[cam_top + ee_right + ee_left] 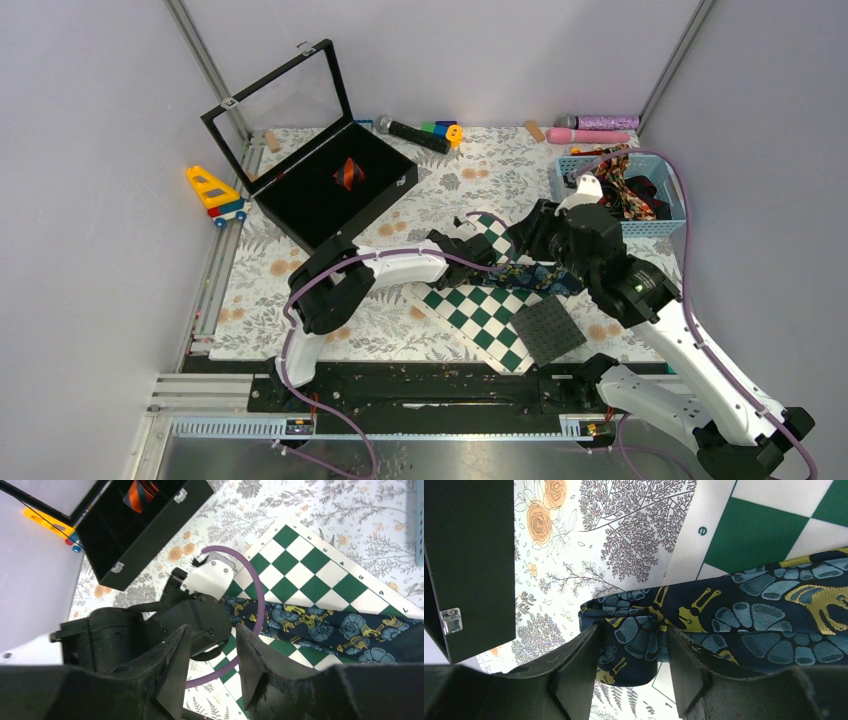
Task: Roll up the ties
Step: Roll the tie at the center of the board.
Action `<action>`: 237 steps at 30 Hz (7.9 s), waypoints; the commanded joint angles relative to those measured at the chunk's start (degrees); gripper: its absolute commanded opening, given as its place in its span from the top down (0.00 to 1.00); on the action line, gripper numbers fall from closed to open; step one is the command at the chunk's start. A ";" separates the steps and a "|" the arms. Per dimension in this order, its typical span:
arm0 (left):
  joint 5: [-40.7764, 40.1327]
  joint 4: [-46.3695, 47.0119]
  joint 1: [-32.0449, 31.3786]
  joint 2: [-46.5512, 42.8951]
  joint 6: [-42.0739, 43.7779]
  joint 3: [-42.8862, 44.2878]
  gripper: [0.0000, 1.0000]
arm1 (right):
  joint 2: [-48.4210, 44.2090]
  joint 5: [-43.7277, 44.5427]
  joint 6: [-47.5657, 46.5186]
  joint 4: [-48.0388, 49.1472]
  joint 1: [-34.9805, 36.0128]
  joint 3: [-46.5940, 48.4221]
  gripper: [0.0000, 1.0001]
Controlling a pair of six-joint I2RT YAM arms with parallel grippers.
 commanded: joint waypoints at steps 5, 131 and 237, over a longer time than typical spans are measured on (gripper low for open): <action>2.27 2.52 -0.36 -3.96 -1.57 0.10 0.47 | 0.79 3.86 -2.14 -2.21 -0.45 6.16 0.51; 63.17 79.52 32.16 -23.77 -25.82 -52.14 0.45 | 59.22 -18.37 8.94 17.43 6.97 14.43 0.84; 17.86 12.41 11.30 -18.83 0.84 -12.02 0.59 | 14.09 -3.75 -2.53 3.18 -5.23 -1.15 0.75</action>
